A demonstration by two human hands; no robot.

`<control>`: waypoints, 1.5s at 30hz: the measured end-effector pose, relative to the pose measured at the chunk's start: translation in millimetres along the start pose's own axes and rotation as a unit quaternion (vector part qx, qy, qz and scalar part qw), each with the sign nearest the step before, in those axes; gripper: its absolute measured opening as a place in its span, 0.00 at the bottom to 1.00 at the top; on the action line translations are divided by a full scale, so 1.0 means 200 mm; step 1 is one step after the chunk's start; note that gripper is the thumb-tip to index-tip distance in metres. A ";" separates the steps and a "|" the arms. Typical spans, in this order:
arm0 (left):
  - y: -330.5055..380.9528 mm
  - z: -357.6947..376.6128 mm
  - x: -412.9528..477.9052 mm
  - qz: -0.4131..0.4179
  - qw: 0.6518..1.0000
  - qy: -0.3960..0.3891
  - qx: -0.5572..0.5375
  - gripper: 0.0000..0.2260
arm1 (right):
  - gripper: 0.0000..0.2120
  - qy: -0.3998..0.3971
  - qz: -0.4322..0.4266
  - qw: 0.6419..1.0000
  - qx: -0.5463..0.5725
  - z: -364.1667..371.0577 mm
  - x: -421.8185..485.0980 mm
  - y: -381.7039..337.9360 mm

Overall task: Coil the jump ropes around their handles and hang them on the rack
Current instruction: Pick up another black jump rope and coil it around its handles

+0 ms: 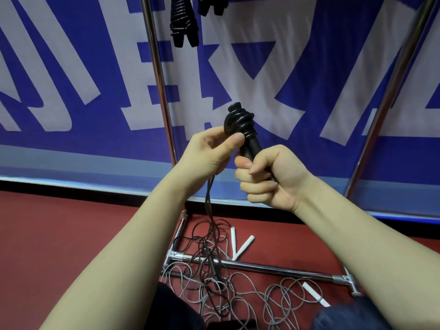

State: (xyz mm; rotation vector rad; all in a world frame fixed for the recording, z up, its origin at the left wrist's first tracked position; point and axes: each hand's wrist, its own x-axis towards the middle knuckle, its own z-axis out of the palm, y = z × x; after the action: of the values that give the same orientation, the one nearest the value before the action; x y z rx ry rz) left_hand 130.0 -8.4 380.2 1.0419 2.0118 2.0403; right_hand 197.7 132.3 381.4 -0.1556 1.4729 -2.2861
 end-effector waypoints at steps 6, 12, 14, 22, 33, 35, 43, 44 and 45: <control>-0.01 0.02 0.02 -0.025 0.997 0.056 -0.044 0.09 | 0.06 0.054 -0.002 0.997 -0.055 -0.02 0.01 -0.01; -0.03 0.07 0.03 -0.075 0.971 0.222 -0.039 0.16 | 0.16 0.396 -0.170 0.755 -0.494 -0.02 0.11 0.08; -0.04 0.11 0.02 -0.086 0.962 0.259 -0.029 0.18 | 0.14 0.418 -0.173 0.625 -0.636 0.01 0.11 0.10; -0.01 0.08 0.03 -0.042 0.985 0.159 0.055 0.11 | 0.12 0.422 -0.187 0.564 -0.684 -0.02 0.13 0.08; 0.00 -0.03 0.01 -0.006 0.990 0.027 0.136 0.07 | 0.11 0.359 -0.240 0.818 -0.381 -0.05 0.10 0.03; 0.00 -0.04 0.03 -0.003 0.991 0.036 0.132 0.08 | 0.15 0.358 -0.239 0.827 -0.361 -0.04 0.10 0.03; 0.00 0.02 0.03 -0.032 0.999 0.021 0.022 0.14 | 0.12 0.306 -0.212 0.914 -0.163 -0.01 0.07 -0.02; 0.00 0.01 0.04 -0.032 0.999 0.039 0.005 0.13 | 0.12 0.289 -0.205 0.925 -0.136 -0.01 0.07 -0.02; 0.00 0.01 0.04 -0.033 0.998 0.055 -0.014 0.11 | 0.12 0.272 -0.197 0.935 -0.114 -0.01 0.07 -0.02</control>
State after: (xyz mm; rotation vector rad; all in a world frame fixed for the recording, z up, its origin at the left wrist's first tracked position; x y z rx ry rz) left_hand 124.4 -2.4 383.6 0.8645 2.0329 2.1306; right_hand 184.3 129.6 383.3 0.1483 2.1559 -2.5981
